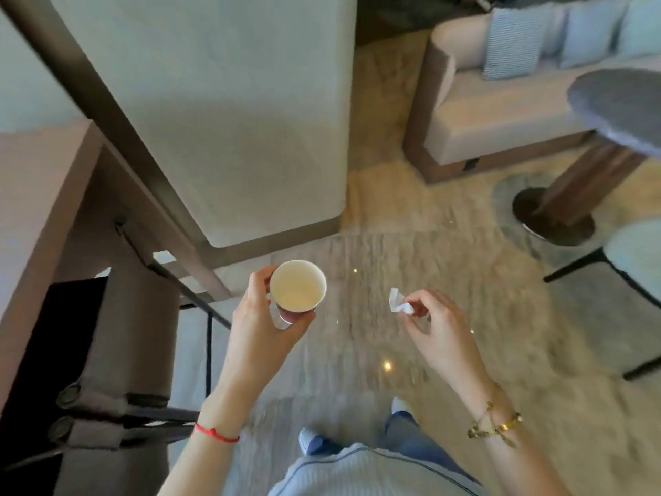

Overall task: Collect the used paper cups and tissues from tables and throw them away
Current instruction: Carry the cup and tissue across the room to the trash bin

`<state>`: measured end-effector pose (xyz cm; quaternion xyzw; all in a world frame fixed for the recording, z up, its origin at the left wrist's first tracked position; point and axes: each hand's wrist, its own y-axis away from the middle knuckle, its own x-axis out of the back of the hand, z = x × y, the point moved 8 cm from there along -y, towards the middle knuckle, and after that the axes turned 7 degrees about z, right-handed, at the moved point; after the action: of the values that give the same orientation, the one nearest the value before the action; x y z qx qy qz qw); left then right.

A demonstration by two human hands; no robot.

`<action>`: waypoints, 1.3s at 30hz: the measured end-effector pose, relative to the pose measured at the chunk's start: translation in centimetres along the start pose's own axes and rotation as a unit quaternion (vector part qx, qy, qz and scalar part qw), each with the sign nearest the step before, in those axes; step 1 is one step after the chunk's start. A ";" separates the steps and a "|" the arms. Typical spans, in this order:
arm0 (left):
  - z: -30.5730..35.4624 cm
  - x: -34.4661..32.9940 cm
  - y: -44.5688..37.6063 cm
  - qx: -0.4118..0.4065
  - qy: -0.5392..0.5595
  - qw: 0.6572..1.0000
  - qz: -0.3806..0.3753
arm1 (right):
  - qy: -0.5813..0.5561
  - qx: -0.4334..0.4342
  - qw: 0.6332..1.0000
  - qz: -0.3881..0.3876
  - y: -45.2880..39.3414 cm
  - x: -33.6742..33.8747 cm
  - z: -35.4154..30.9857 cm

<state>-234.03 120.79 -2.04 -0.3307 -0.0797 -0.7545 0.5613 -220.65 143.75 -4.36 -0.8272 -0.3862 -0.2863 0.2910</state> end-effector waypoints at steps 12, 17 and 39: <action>21.9 -27.5 6.1 -0.126 0.119 0.963 -0.207 | 0.069 -0.202 0.956 0.200 13.7 24.6 19.8; 32.6 -38.3 12.2 -0.177 0.157 0.927 -0.289 | 0.101 -0.285 0.911 0.281 21.8 35.7 27.7; 69.9 -82.0 27.9 -0.307 0.220 0.767 -0.519 | 0.154 -0.457 0.745 0.461 32.3 67.5 59.6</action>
<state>-167.86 210.28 -3.54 -0.2181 0.1225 -0.9672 -0.0448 -143.48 200.25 -5.36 -0.8830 0.2698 -0.3830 0.0303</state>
